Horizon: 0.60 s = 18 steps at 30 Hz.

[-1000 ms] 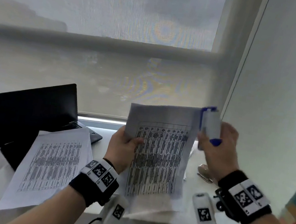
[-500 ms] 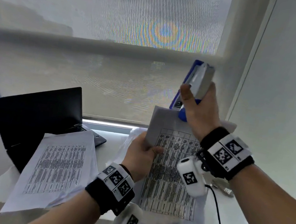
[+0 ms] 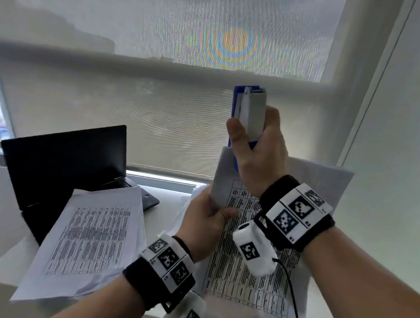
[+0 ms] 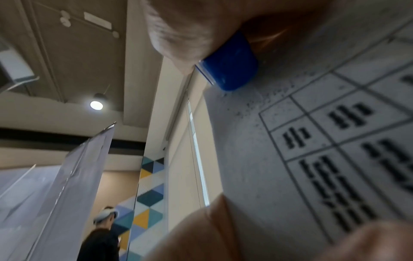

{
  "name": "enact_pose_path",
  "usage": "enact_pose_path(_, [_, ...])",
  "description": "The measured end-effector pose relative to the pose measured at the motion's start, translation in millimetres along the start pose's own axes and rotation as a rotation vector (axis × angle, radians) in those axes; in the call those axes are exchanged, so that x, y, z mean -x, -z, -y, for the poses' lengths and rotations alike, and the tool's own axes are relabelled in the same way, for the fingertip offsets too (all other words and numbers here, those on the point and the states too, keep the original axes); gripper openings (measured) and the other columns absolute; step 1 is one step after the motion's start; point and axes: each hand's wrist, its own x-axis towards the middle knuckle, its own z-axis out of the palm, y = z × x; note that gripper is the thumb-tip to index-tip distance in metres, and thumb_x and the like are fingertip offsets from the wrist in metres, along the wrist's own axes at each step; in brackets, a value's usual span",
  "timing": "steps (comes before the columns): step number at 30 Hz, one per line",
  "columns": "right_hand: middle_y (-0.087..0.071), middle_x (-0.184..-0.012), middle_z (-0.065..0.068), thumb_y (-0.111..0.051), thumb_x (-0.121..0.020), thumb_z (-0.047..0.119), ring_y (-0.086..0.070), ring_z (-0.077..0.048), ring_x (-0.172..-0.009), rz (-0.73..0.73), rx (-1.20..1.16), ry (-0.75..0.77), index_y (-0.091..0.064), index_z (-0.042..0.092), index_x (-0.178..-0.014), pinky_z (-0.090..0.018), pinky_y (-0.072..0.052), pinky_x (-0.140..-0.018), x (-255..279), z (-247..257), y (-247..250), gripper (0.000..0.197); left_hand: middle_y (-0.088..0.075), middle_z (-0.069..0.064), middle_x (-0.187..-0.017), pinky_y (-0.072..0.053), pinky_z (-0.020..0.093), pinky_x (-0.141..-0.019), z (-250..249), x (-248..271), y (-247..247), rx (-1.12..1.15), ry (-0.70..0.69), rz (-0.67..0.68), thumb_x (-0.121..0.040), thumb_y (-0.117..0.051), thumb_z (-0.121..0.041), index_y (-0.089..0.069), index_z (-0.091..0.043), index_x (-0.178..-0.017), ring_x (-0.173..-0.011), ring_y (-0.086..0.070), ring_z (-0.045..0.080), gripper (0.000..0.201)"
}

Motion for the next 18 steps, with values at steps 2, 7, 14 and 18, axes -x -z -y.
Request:
enact_pose_path(2, [-0.057,-0.076,0.013,-0.047,-0.079,0.064,-0.062,-0.025,-0.072,-0.041,-0.031,-0.011,-0.044,0.022,-0.109,-0.049,-0.052,-0.068,-1,-3,-5,0.052,-0.075,0.007,-0.094,-0.057,0.035,-0.081,4,1,3,0.010,0.001,0.008,-0.080,-0.068,0.000,-0.060,-0.007,-0.100,-0.091,-0.071,0.020,0.023])
enact_pose_path(7, [-0.055,-0.076,0.013,-0.050,-0.080,0.057,-0.062,-0.025,-0.075,-0.014,-0.062,-0.055,-0.044,0.024,-0.105,-0.048,-0.052,-0.070,1,-7,-16,0.042,-0.074,0.008,-0.097,-0.057,0.034,-0.082,10,2,9,0.009,0.013,0.035,-0.082,-0.068,0.007,-0.061,-0.005,-0.103,-0.092,-0.070,0.021,0.025])
enact_pose_path(14, [-0.053,-0.087,0.015,-0.056,-0.093,0.036,-0.056,-0.003,-0.073,0.042,-0.160,-0.186,-0.041,0.016,-0.120,-0.024,-0.050,-0.063,-2,-43,-13,0.036,-0.076,0.006,-0.089,-0.058,0.050,-0.079,49,-16,48,-0.136,0.267,-0.090,-0.082,-0.069,0.002,-0.068,-0.012,-0.093,-0.086,-0.072,0.030,0.018])
enact_pose_path(18, [-0.054,-0.080,0.010,-0.056,-0.093,0.035,-0.054,-0.009,-0.068,0.130,-0.031,-0.358,-0.046,0.017,-0.110,-0.025,-0.041,-0.059,18,-97,0,0.027,-0.075,0.008,-0.089,-0.056,0.048,-0.083,72,-34,109,-0.360,0.350,-0.175,-0.080,-0.073,-0.008,-0.070,-0.008,-0.093,-0.088,-0.070,0.030,0.014])
